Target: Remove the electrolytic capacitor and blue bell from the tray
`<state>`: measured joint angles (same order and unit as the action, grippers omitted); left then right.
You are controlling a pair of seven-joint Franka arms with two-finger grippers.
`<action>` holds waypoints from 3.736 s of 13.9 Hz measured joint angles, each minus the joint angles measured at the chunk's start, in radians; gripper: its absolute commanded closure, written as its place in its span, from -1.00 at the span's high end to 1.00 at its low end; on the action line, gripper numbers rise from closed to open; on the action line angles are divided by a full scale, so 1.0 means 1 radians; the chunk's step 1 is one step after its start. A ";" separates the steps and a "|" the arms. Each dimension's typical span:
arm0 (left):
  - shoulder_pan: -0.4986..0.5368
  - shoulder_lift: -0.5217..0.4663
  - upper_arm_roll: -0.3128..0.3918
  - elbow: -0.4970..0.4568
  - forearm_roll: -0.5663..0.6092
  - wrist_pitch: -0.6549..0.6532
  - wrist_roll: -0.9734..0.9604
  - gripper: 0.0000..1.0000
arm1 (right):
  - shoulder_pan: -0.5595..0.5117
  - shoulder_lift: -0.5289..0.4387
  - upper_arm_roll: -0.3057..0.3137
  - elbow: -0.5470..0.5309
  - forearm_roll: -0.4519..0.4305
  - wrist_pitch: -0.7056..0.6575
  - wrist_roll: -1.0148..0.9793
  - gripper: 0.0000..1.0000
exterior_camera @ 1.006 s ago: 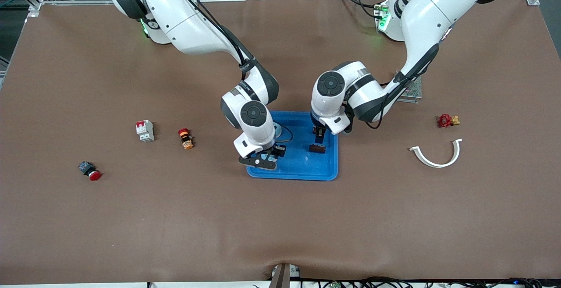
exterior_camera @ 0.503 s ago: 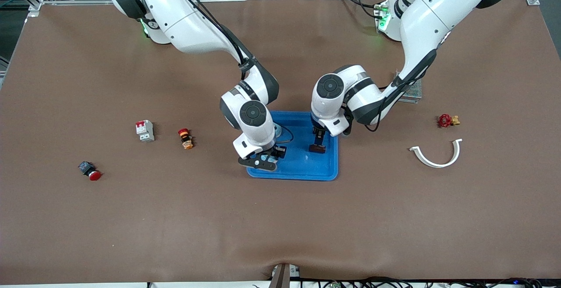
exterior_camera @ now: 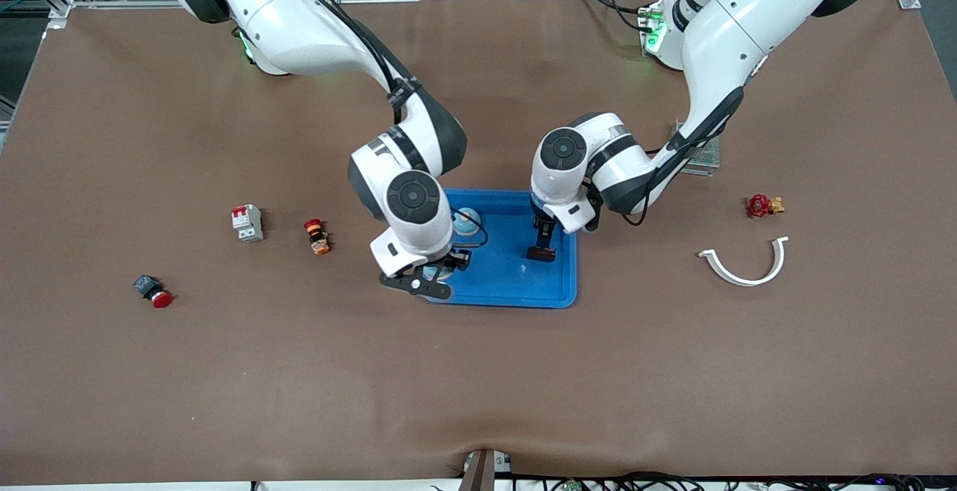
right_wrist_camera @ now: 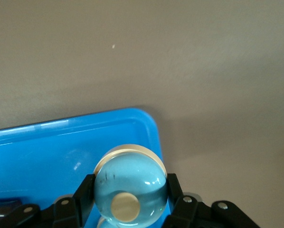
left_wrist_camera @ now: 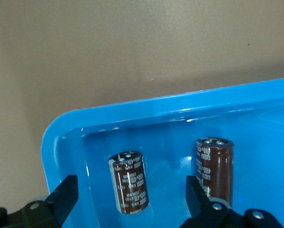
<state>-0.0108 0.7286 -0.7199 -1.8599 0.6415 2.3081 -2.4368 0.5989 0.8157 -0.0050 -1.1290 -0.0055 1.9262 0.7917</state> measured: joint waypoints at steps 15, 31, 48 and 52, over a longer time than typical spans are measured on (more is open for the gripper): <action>-0.015 0.018 0.003 0.001 0.000 0.006 -0.080 -0.97 | -0.390 -0.135 -0.001 0.014 0.033 -0.191 -0.859 -0.14; -0.002 0.007 -0.004 0.160 0.015 -0.168 0.103 -1.00 | -0.582 -0.121 -0.003 -0.263 0.032 0.038 -1.302 -0.14; 0.431 -0.225 -0.116 0.267 -0.268 -0.533 1.349 -1.00 | -0.830 -0.270 -0.004 -0.573 0.033 0.175 -1.724 -0.14; 0.523 -0.248 -0.119 0.223 -0.267 -0.511 1.554 -1.00 | -0.844 -0.271 -0.002 -0.622 0.033 0.207 -1.737 -0.15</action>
<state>0.5124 0.4807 -0.8389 -1.6367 0.3742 1.7973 -0.8828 -0.2452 0.5445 -0.0065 -1.7511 0.0273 2.1327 -0.9455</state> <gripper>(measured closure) 0.665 0.344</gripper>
